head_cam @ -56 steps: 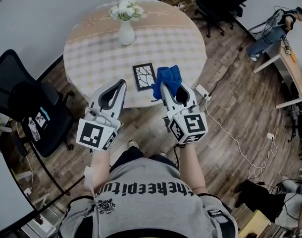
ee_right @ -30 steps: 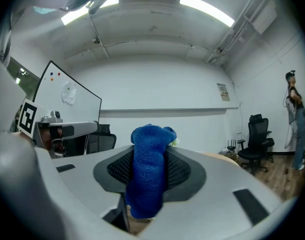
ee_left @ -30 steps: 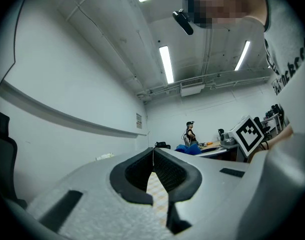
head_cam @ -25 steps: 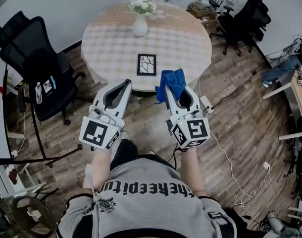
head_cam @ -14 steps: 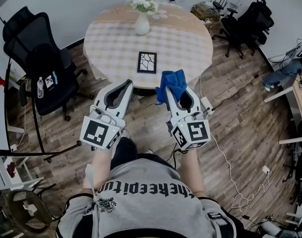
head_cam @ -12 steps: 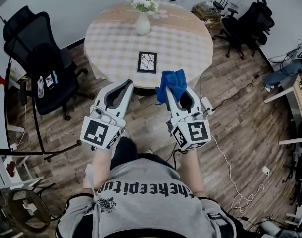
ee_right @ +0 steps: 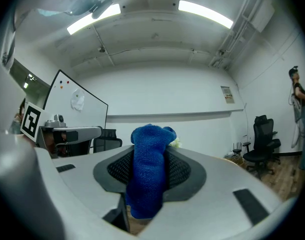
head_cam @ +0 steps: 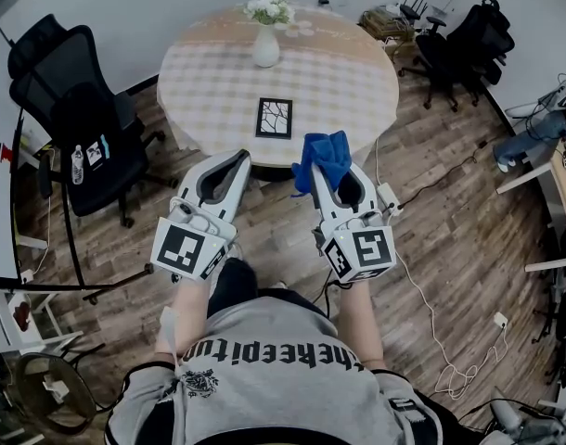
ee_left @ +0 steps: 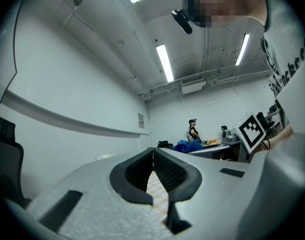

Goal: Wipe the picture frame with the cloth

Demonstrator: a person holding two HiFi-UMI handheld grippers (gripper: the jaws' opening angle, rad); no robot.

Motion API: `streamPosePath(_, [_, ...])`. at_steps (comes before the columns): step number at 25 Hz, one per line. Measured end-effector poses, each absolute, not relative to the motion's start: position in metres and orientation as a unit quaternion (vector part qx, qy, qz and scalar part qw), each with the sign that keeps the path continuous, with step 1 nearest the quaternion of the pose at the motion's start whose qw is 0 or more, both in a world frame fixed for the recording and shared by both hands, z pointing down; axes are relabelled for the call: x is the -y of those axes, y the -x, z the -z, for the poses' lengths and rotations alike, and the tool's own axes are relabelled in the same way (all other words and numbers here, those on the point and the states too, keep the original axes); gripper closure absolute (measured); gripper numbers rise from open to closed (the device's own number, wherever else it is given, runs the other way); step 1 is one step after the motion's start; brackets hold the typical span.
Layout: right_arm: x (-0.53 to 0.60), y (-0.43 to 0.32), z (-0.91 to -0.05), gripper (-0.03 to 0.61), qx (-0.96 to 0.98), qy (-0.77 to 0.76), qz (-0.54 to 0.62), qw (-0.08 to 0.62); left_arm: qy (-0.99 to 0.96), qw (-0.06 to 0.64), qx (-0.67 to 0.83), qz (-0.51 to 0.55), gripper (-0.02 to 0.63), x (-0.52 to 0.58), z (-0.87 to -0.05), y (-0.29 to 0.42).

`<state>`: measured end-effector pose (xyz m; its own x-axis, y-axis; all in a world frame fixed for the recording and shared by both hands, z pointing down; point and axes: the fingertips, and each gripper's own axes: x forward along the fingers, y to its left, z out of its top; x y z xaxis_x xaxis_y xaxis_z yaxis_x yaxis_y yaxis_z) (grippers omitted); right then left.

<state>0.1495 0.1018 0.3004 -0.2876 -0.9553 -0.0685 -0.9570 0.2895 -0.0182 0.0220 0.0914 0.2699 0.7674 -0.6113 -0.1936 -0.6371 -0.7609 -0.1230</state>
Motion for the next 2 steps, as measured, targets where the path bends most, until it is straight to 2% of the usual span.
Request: streamPosePath(2, [-0.1042, -0.151, -0.2997, 0.433, -0.802, 0.596, -0.014, 0.034, 0.936, 0.092, -0.332, -0.071, 0.597, -0.0937, -0.2691, -0.0239])
